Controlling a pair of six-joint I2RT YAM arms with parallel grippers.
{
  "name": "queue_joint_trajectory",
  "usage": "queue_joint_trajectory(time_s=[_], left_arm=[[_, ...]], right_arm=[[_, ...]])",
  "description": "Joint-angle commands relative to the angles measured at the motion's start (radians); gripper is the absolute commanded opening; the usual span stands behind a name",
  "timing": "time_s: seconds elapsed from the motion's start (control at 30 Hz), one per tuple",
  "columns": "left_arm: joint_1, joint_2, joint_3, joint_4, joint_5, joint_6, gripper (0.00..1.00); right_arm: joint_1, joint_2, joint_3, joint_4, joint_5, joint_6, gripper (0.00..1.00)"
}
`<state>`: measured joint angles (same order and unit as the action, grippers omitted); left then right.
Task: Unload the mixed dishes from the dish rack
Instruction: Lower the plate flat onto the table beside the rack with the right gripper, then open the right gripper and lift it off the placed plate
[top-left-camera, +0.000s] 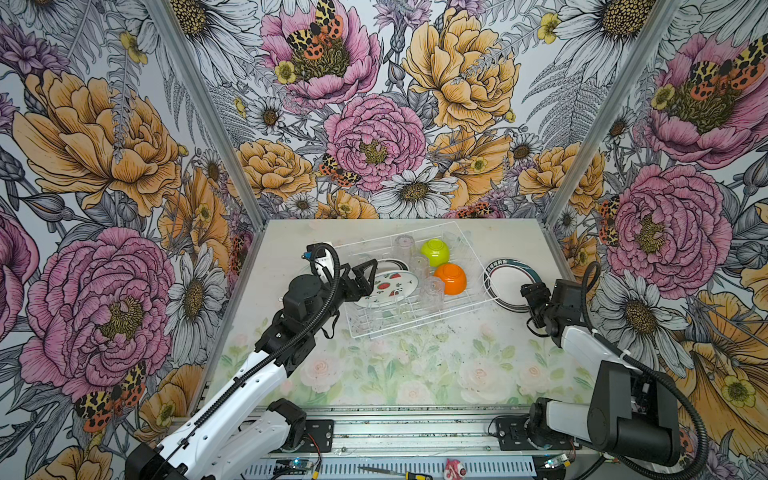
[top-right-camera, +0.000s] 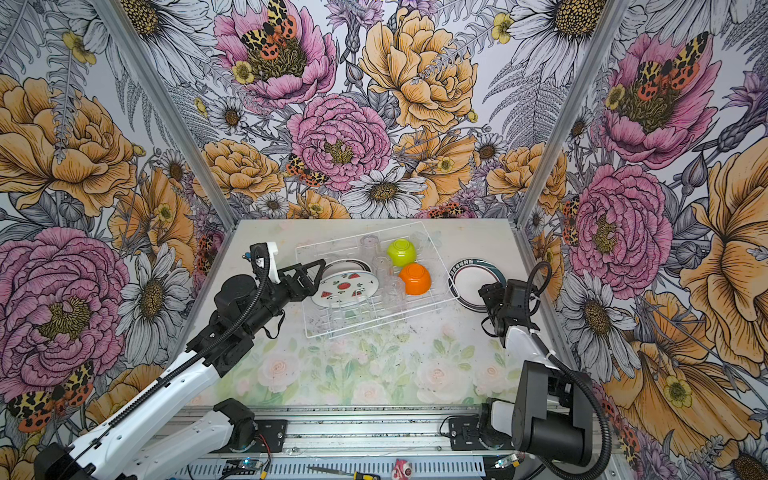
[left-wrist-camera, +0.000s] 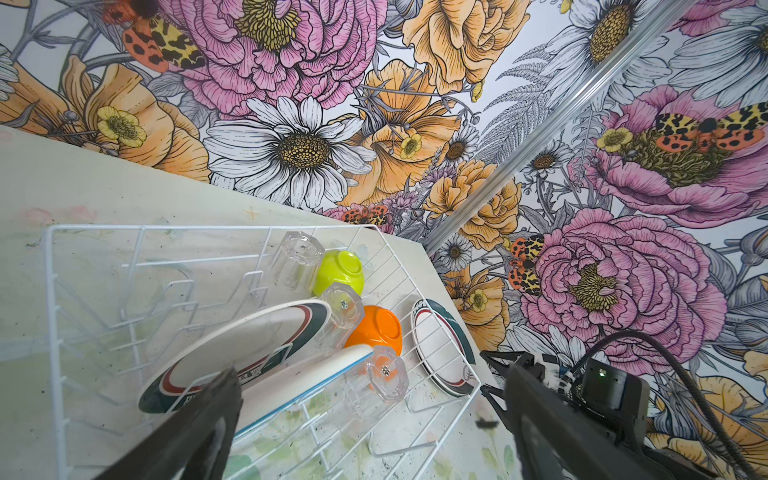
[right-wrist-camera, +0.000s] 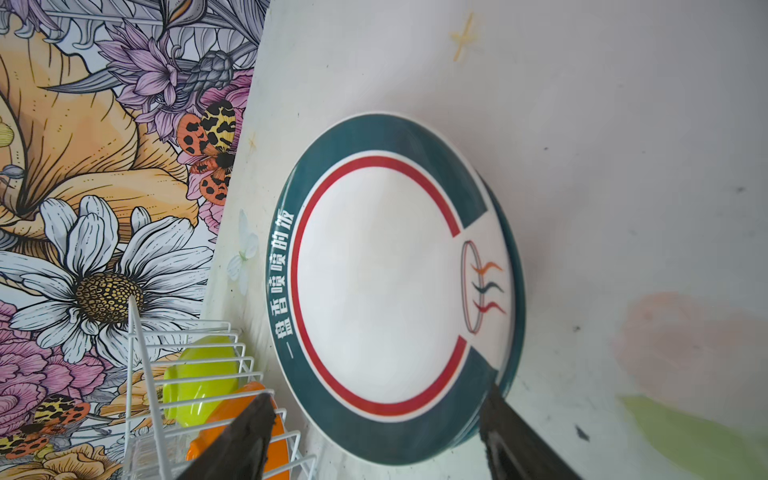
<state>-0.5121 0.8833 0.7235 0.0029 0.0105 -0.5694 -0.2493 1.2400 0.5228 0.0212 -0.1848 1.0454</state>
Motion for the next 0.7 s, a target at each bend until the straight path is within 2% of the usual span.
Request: queue_joint_trajectory(time_s=[0.0, 0.3, 0.67], left_arm=[[0.010, 0.005, 0.016, -0.019, -0.020, 0.034, 0.99], [0.006, 0.042, 0.036, -0.017, 0.015, 0.017, 0.99], [0.008, 0.061, 0.046, -0.076, -0.008, 0.058, 0.99]], right_arm=[[-0.001, -0.060, -0.030, -0.033, 0.042, -0.029, 0.79], [-0.001, -0.123, -0.073, -0.050, 0.064, -0.072, 0.76], [-0.001, -0.165, -0.061, -0.050, -0.025, -0.119, 0.75]])
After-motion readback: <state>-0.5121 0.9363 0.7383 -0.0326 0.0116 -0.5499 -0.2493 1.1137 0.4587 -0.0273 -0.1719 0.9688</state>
